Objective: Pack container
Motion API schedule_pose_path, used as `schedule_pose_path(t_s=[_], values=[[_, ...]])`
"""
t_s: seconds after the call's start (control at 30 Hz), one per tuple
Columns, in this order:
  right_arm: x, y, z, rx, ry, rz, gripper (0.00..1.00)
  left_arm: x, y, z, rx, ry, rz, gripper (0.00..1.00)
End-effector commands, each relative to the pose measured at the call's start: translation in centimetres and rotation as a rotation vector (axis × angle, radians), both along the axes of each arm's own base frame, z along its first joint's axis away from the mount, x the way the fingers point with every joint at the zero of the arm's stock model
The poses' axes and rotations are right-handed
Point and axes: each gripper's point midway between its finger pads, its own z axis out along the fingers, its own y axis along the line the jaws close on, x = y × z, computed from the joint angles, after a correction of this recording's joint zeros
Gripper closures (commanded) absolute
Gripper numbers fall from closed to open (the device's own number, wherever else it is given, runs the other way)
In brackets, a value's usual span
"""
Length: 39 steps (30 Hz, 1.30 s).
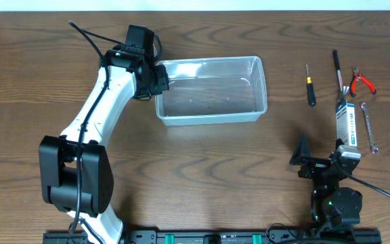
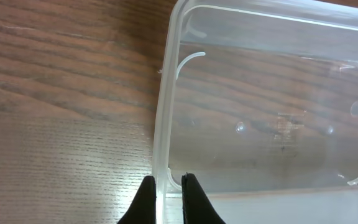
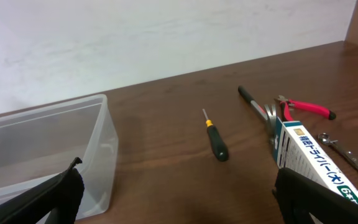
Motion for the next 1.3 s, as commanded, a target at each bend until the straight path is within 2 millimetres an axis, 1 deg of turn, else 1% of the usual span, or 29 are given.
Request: schedule_pose_path(t_s=[0.0, 0.07, 0.13, 0.23, 0.33, 0.4, 0.43, 0.5, 0.6, 0.63, 0.67, 0.7, 0.8, 0.87, 0.97, 1.27], values=[[0.0, -0.1, -0.1, -0.006, -0.002, -0.003, 0.01, -0.1, 0.0, -0.1, -0.003, 0.005, -0.005, 0.94], [0.0, -0.1, -0.1, -0.006, -0.002, -0.003, 0.01, 0.4, 0.5, 0.9, -0.003, -0.033, 0.007, 0.94], [0.0, -0.1, -0.1, -0.006, -0.002, -0.003, 0.01, 1.1, 1.4, 2.6, 0.01, -0.091, 0.031, 0.94], [0.0, -0.1, -0.1, -0.006, -0.002, -0.003, 0.01, 1.8, 3.8, 5.7, 0.045, -0.182, 0.087, 0.94], [0.0, -0.1, -0.1, -0.006, -0.002, -0.003, 0.01, 1.6, 6.0, 8.9, 0.07, -0.264, 0.107, 0.94], [0.0, -0.1, -0.1, -0.006, -0.002, -0.003, 0.01, 1.1, 7.5, 11.2, 0.087, -0.324, 0.105, 0.83], [0.0, -0.1, -0.1, -0.006, -0.002, -0.003, 0.01, 0.9, 8.2, 12.2, 0.094, -0.349, 0.107, 0.72], [0.0, -0.1, -0.1, -0.006, -0.002, -0.003, 0.01, 0.4, 9.5, 14.2, 0.101, -0.398, 0.128, 0.57], [0.0, -0.1, -0.1, -0.006, -0.002, -0.003, 0.01, -0.7, 11.1, 16.2, 0.117, -0.443, 0.151, 0.2], [0.0, -0.1, -0.1, -0.006, -0.002, -0.003, 0.01, -1.2, 11.7, 16.7, 0.135, -0.452, 0.142, 0.11], [0.0, -0.1, -0.1, -0.006, -0.002, -0.003, 0.01, -1.6, 12.2, 17.0, 0.154, -0.456, 0.139, 0.07], [0.0, -0.1, -0.1, -0.006, -0.002, -0.003, 0.01, -2.1, 13.3, 17.4, 0.189, -0.458, 0.151, 0.04], [0.0, -0.1, -0.1, -0.006, -0.002, -0.003, 0.01, -3.8, 16.5, 18.2, 0.295, -0.449, 0.224, 0.0], [0.0, -0.1, -0.1, -0.006, -0.002, -0.003, 0.01, -4.7, 17.6, 18.6, 0.311, -0.444, 0.257, 0.02], [0.0, -0.1, -0.1, -0.006, -0.002, -0.003, 0.01, -5.1, 18.1, 18.7, 0.315, -0.441, 0.27, 0.02], [0.0, -0.1, -0.1, -0.006, -0.002, -0.003, 0.01, -4.9, 18.1, 18.3, 0.313, -0.428, 0.268, 0.02]])
